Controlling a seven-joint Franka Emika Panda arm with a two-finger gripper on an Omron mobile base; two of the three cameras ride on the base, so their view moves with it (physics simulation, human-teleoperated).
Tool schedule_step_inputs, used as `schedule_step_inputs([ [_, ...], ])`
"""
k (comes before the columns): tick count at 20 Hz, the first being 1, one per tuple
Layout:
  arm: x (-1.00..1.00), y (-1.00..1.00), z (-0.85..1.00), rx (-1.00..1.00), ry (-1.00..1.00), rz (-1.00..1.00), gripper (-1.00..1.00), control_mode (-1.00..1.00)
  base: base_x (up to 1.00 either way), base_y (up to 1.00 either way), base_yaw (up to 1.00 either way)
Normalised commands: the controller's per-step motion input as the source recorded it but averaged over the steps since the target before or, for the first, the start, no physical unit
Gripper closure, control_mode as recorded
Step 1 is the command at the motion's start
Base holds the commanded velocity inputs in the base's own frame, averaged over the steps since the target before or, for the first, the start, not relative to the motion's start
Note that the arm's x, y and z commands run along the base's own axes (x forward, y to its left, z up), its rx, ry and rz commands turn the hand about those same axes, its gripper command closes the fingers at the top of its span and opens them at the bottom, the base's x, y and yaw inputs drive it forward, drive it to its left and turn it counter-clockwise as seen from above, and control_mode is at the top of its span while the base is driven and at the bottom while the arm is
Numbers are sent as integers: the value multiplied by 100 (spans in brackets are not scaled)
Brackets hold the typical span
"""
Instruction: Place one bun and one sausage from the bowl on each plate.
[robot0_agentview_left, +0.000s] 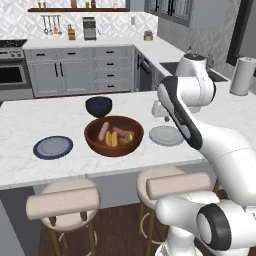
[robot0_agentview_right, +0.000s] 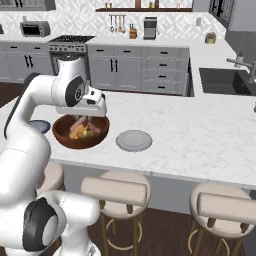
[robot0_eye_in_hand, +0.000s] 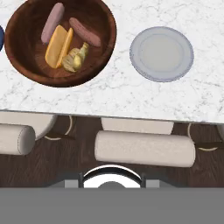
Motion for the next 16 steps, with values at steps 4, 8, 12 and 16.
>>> schedule_step_inputs([
  [4,-15,21,0,-4,-2,1,-100,-100,0,0,0],
  [8,63,100,-35,-12,-4,-19,-100,-100,0,0,0],
  [12,88,74,-57,-12,11,-2,-100,-100,0,0,0],
  [16,95,31,-77,-21,17,0,-100,-100,0,0,0],
])
